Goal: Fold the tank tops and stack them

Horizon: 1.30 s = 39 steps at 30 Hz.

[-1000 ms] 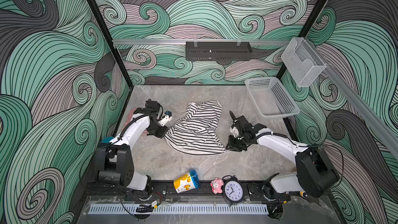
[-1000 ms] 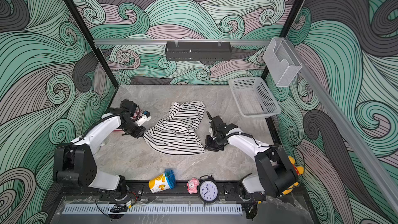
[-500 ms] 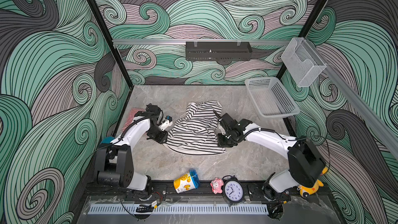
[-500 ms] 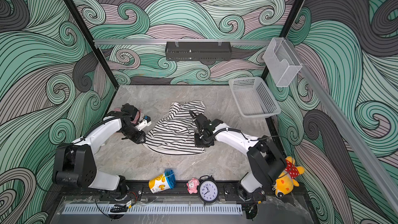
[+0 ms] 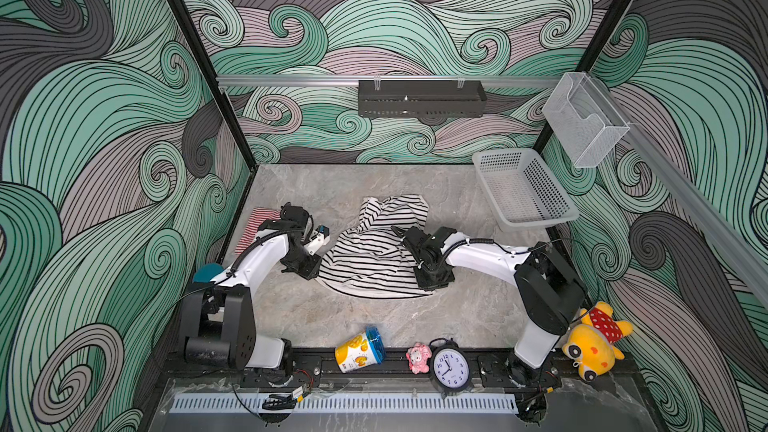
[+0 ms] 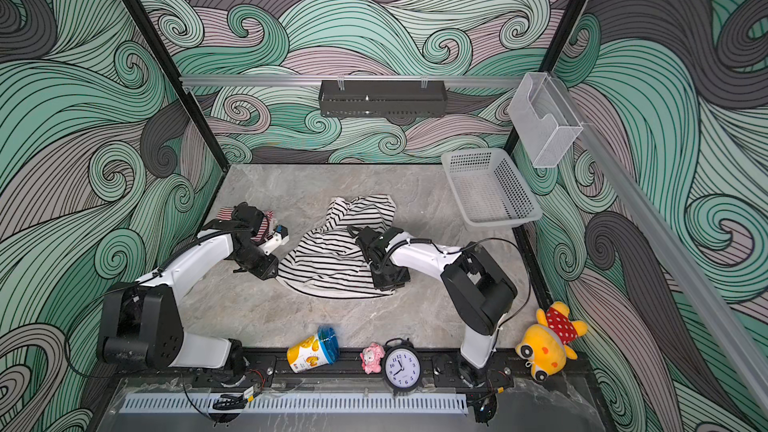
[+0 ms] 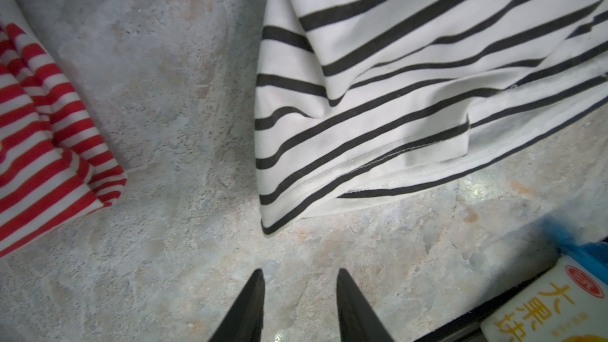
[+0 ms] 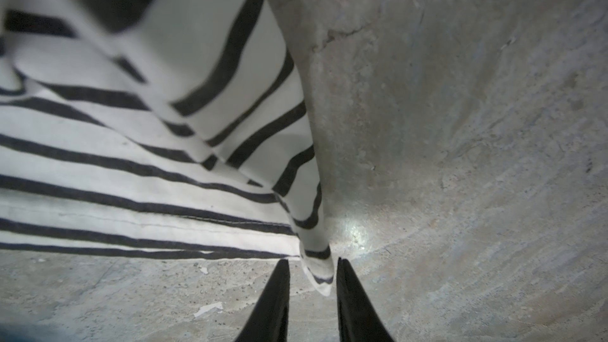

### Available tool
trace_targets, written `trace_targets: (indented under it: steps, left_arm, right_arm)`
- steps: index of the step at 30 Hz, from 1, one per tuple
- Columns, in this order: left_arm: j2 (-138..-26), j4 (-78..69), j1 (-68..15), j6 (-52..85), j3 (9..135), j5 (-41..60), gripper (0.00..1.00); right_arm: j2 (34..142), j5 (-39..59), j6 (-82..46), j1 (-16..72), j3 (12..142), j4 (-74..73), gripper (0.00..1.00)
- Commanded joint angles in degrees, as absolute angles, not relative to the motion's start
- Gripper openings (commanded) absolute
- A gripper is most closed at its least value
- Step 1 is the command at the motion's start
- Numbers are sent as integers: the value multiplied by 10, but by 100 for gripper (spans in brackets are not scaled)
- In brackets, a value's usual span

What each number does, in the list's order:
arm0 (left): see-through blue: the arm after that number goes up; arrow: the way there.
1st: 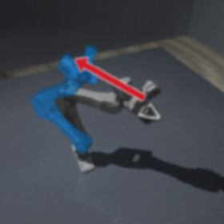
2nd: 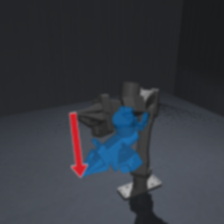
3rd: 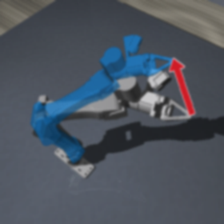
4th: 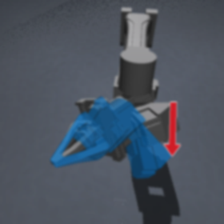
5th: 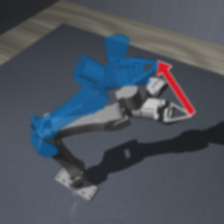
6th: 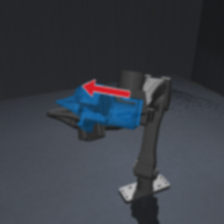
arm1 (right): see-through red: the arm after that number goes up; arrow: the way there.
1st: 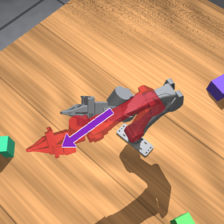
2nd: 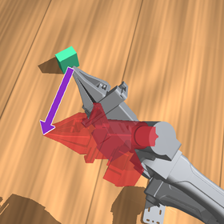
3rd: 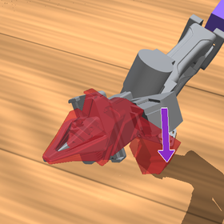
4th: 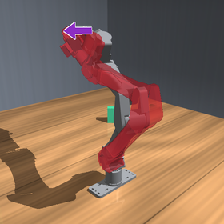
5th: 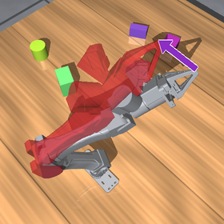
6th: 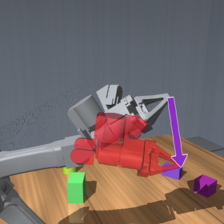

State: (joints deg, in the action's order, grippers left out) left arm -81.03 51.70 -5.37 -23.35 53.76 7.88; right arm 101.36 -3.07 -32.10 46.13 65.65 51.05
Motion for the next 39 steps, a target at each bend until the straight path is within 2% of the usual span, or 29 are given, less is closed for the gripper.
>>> trace_targets:
  steps: [1, 14, 39]
  left_arm:
    - [-805, 511, -48, -227, 537, 71, 40]
    - [-808, 509, -46, -222, 533, 70, 39]
    - [-806, 502, -44, -221, 526, 67, 39]
  right_arm:
    - [1027, -49, -323, 472, 665, 530, 27]
    - [1021, -115, -336, 514, 708, 576, 27]
    - [1092, -119, -333, 512, 694, 561, 25]
